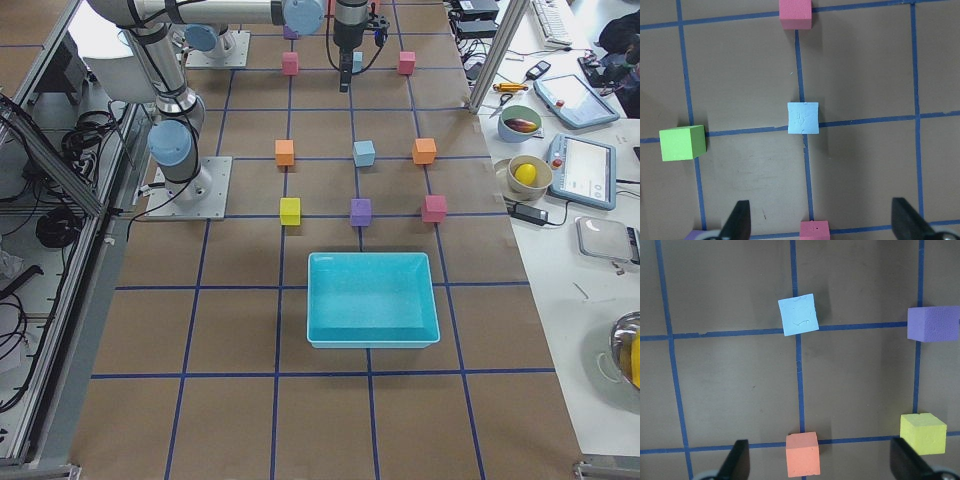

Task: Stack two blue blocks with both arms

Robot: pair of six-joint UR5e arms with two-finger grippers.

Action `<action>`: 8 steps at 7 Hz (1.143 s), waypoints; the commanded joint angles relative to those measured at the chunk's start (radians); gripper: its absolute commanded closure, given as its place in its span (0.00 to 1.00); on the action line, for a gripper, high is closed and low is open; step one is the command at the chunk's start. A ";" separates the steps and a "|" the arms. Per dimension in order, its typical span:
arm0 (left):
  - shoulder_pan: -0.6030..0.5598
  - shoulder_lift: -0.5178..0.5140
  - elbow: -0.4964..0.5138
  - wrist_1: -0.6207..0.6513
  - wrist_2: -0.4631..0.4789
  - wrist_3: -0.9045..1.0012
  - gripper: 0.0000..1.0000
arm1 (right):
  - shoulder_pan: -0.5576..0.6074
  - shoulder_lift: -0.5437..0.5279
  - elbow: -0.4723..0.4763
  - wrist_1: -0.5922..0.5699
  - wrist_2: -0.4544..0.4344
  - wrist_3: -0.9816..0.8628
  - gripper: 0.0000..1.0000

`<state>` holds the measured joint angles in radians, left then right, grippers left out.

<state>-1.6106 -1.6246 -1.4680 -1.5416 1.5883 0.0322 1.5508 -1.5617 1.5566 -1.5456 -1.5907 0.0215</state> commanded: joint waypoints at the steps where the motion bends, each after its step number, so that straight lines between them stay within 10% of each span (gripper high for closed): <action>1: 0.000 0.002 0.000 0.000 -0.001 0.000 0.00 | 0.000 0.000 0.000 -0.001 0.000 0.000 0.00; 8: 0.000 0.012 -0.020 0.003 0.001 -0.002 0.00 | 0.002 0.002 0.002 -0.004 -0.015 0.000 0.00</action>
<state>-1.6107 -1.6127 -1.4876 -1.5391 1.5892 0.0312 1.5507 -1.5612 1.5575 -1.5473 -1.6029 0.0215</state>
